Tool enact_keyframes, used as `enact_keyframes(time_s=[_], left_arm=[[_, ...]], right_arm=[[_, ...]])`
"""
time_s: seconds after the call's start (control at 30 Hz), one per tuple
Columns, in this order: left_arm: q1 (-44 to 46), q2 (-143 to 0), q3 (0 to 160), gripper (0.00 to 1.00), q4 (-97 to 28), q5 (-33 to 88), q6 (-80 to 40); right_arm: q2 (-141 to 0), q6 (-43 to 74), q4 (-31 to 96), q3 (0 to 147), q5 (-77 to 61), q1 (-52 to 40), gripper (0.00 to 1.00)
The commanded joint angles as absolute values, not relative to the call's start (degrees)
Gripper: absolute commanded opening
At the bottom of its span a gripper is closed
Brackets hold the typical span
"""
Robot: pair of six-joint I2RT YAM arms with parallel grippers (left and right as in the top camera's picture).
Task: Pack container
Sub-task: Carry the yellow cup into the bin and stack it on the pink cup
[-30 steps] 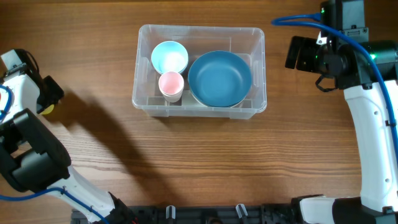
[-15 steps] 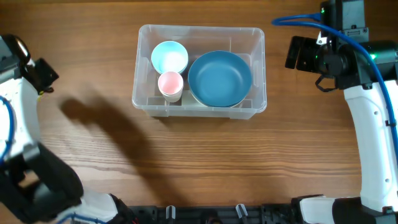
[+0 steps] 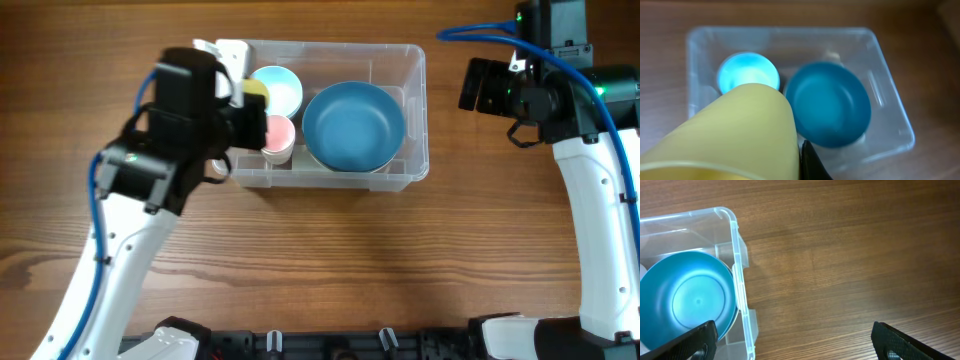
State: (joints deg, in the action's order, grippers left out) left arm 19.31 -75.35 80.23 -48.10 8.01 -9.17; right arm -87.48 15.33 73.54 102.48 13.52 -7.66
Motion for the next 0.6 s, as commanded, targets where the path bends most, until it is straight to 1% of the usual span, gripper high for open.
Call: enact_keyframes(time_s=[0.0, 0.3, 0.57], left_arm=[[24.25, -79.44, 80.64, 0.04, -50.04, 3.33, -9.85], [25.23, -91.9, 80.62, 0.04, -48.6, 1.96, -12.34], [25.23, -93.21, 80.62, 0.04, -47.59, 0.32, -12.49]], right_arm=[[-87.2, 15.16, 73.52, 102.74, 13.06, -7.64, 1.0], [-87.2, 15.16, 73.52, 102.74, 13.06, -7.64, 1.0], [-87.2, 15.16, 73.54, 102.74, 13.04, -7.64, 1.0]])
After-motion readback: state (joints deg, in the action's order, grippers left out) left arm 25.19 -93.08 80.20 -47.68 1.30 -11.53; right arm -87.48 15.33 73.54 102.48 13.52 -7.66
